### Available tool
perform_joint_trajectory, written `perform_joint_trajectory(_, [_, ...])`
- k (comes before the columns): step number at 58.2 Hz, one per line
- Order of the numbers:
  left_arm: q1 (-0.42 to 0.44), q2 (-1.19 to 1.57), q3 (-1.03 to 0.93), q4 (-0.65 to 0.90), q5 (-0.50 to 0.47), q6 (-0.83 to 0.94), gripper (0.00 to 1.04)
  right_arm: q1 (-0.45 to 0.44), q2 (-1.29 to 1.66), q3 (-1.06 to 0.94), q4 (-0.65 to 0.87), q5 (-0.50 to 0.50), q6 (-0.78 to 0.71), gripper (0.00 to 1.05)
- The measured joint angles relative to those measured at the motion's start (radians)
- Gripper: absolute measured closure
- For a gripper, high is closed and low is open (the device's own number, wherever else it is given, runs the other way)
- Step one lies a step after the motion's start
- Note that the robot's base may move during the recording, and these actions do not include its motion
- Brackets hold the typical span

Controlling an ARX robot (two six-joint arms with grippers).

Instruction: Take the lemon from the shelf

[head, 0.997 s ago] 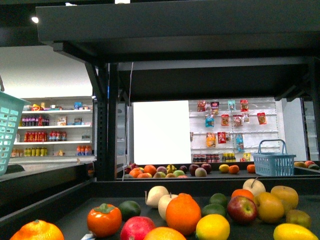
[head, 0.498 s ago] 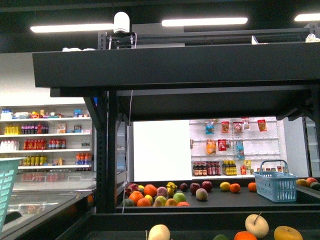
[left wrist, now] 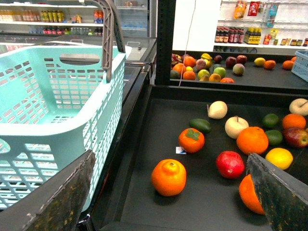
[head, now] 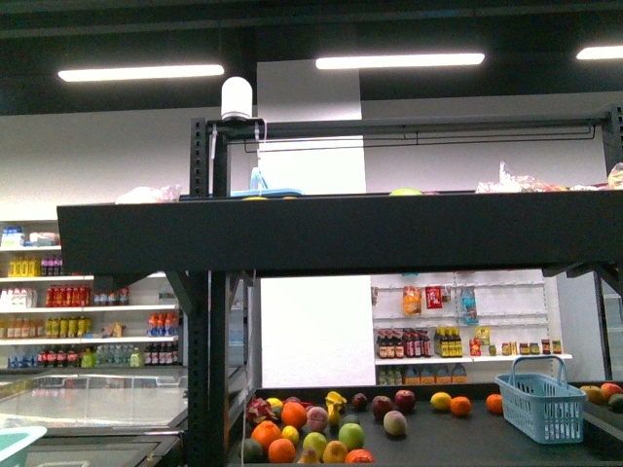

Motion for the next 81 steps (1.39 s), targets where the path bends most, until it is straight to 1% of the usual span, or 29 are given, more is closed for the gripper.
perform_joint_trajectory(25, [0.0,0.0,0.0,0.0,-0.002,0.0,0.08,0.0,0.0,0.0,0.0,0.0,0.0,0.07])
perform_joint_trajectory(27, [-0.015,0.019,0.014,-0.045,-0.058,-0.043,0.08,0.0,0.0,0.0,0.0,0.0,0.0,0.07])
perform_joint_trajectory(29, [-0.038,0.07,0.041,-0.118,-0.119,-0.133,0.08,0.0,0.0,0.0,0.0,0.0,0.0,0.07])
perform_joint_trajectory(30, [-0.046,0.098,0.051,-0.143,-0.127,-0.177,0.08,0.0,0.0,0.0,0.0,0.001,0.0,0.07])
perform_joint_trajectory(33, [-0.055,0.162,0.071,-0.163,-0.112,-0.283,0.08,0.0,0.0,0.0,0.0,0.0,0.0,0.07])
perform_joint_trajectory(37, [-0.052,0.241,0.117,-0.146,-0.072,-0.409,0.08,0.0,0.0,0.0,0.0,0.0,0.0,0.07])
perform_joint_trajectory(40, [-0.021,0.32,0.18,-0.11,-0.006,-0.502,0.08,0.0,0.0,0.0,0.0,0.0,0.0,0.07])
perform_joint_trajectory(44, [0.046,0.42,0.269,-0.065,0.085,-0.592,0.08,0.0,0.0,0.0,0.0,0.0,0.0,0.07])
perform_joint_trajectory(48, [0.148,0.547,0.377,-0.028,0.192,-0.687,0.08,0.0,0.0,0.0,0.0,0.0,0.0,0.07])
perform_joint_trajectory(49, [0.16,0.563,0.389,-0.024,0.204,-0.705,0.08,0.0,0.0,0.0,0.0,0.0,0.0,0.07])
perform_joint_trajectory(52, [0.236,0.663,0.468,-0.005,0.264,-0.773,0.08,0.0,0.0,0.0,0.0,0.0,0.0,0.07])
perform_joint_trajectory(55, [0.298,0.759,0.537,0.018,0.291,-0.828,0.08,0.0,0.0,0.0,0.0,0.0,0.0,0.07])
perform_joint_trajectory(61, [0.388,0.946,0.661,0.067,0.336,-0.925,0.08,0.0,0.0,0.0,0.0,0.0,0.0,0.07])
perform_joint_trajectory(64, [0.413,1.039,0.719,0.085,0.349,-0.978,0.08,0.0,0.0,0.0,0.0,0.0,0.0,0.07])
perform_joint_trajectory(66, [0.424,1.452,0.998,0.163,0.356,-1.147,0.08,0.0,0.0,0.0,0.0,0.0,0.0,0.07])
perform_joint_trajectory(81, [0.422,1.609,1.128,0.191,0.349,-1.204,0.08,0.0,0.0,0.0,0.0,0.0,0.0,0.07])
